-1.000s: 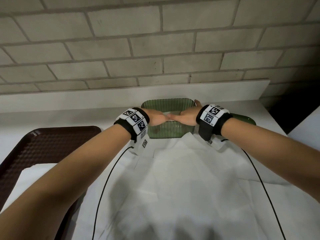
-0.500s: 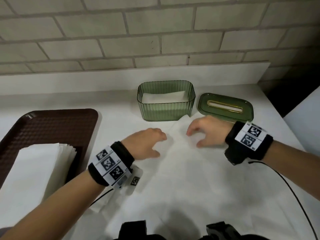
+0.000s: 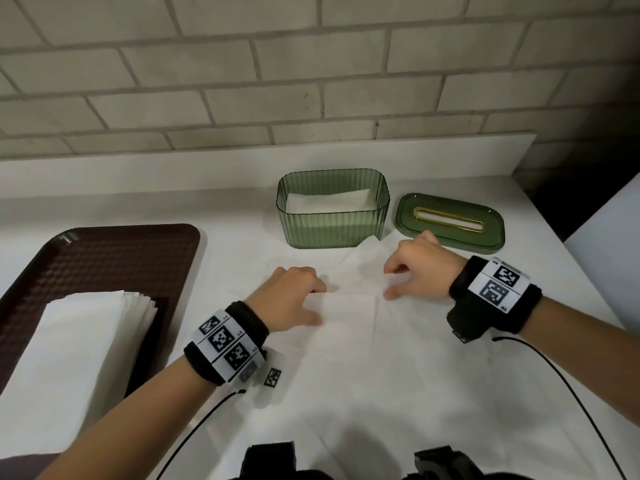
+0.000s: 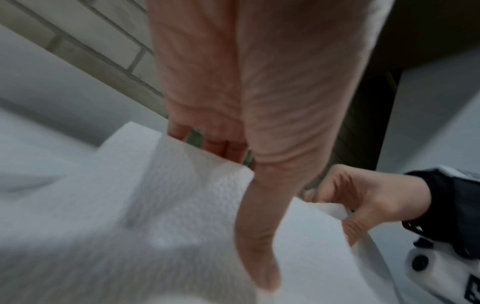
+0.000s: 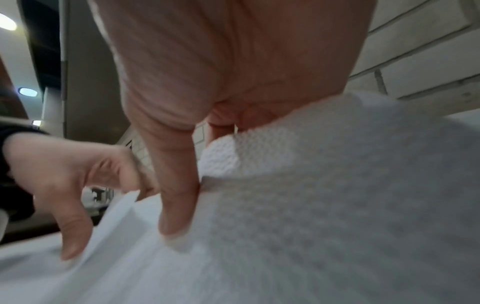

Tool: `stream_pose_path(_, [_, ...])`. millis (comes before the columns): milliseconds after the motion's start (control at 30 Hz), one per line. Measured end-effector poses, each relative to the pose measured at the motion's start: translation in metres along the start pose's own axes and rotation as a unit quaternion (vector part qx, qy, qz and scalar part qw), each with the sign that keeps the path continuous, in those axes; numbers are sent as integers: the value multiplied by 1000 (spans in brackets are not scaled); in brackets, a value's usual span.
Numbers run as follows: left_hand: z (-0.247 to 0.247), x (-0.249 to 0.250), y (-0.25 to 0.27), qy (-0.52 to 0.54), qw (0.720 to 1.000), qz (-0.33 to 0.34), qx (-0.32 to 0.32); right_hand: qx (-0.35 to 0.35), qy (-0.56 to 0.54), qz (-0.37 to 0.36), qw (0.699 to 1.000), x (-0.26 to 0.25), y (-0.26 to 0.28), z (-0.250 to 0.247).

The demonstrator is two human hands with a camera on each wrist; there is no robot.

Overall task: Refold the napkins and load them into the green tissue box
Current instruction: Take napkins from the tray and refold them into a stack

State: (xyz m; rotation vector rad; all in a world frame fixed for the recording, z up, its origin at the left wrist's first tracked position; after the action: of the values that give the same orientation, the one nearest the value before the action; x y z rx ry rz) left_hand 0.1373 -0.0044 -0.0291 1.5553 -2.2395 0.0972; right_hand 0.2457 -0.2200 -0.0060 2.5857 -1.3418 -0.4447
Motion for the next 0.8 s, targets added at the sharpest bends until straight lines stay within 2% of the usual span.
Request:
stream_pose_path(133, [-15,-3,19,131,988,15,83,38,-89,-28,995,6,7,-16])
stream_pose_path(233, [-31,0,36,239,960,-3,144,81,-120,-43,989,9,15,-33])
stream_pose_path(300, [-36,-1,47,331,923,-36,194,104,-153,-49,982,9,22,-47])
stream_pose_path(400, [-28,-9,60,448,844,-95,281,142,-217,-54,964,8,35,-67])
stream_pose_path(467, [-17,-10,67,493,795,-118,334,186,-281,-72,939,7,46,-78])
stream_pose_path(533, [-5,-8,72,509,769,-124,366,232,-339,-114,904,0,59,-86])
stream_pose_path(633, [9,1,76,510,756,-91,400,274,-422,-172,847,-9,79,-91])
stream_pose_path(767, [10,18,73,469,763,-39,443,265,-518,-201,788,-19,102,-88])
stream_pose_path(800, [9,21,71,454,773,-33,442,254,-531,-216,779,-22,106,-86])
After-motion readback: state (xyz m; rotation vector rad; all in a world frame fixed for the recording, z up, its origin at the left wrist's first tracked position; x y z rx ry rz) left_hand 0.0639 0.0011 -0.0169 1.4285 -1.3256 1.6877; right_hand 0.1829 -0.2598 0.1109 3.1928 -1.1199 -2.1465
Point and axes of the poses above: each hand's wrist, its own y-axis away from the middle knuckle, its own z-axis out of the palm, x = y × z, the point moved 1 cm from there along -y, towards the middle knuckle, and after that the axes turned 12 degrees about z, right-handed, at the moved point
